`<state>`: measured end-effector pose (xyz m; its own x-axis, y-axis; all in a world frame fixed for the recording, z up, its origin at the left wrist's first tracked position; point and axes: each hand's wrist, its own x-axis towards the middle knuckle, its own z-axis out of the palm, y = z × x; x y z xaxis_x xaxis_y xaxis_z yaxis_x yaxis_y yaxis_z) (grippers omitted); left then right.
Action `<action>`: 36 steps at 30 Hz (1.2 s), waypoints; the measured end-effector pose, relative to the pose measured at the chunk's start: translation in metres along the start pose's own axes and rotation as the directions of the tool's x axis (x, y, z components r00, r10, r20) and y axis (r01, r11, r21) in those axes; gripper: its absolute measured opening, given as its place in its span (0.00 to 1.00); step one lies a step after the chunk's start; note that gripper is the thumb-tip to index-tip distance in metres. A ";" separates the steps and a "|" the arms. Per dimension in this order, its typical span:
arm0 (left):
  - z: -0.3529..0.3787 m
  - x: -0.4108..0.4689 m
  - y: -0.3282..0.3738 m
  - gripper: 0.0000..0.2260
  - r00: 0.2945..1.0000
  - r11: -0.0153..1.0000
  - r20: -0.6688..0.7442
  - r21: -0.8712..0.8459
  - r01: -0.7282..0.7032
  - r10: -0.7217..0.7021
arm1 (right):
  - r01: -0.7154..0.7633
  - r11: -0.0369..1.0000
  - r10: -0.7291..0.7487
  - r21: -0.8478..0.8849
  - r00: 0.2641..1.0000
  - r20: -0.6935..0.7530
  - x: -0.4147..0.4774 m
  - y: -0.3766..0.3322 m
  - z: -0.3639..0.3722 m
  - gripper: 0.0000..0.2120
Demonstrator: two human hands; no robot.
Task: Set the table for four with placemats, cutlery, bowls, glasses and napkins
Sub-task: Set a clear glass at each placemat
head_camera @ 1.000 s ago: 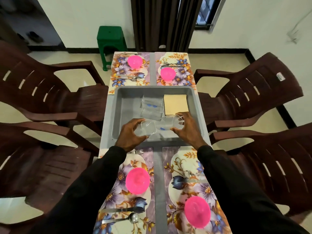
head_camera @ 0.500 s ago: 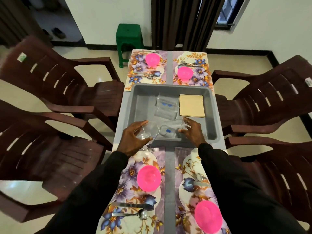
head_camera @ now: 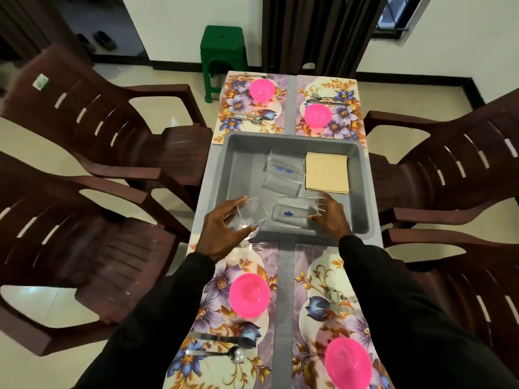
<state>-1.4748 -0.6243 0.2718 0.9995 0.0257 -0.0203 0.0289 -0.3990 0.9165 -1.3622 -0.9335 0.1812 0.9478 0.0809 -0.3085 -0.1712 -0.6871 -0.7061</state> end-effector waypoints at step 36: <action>-0.034 -0.074 -0.006 0.33 1.000 0.994 0.019 -0.105 -0.015 0.017 | 0.320 0.941 -0.337 -0.114 0.918 -0.208 -0.120 -0.076 -0.030 0.32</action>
<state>-1.5498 -0.5921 0.2815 0.9999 0.0017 -0.0119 0.0119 -0.3009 0.9536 -1.4546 -0.9131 0.2910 0.9838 0.1563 0.0873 0.1729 -0.7026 -0.6903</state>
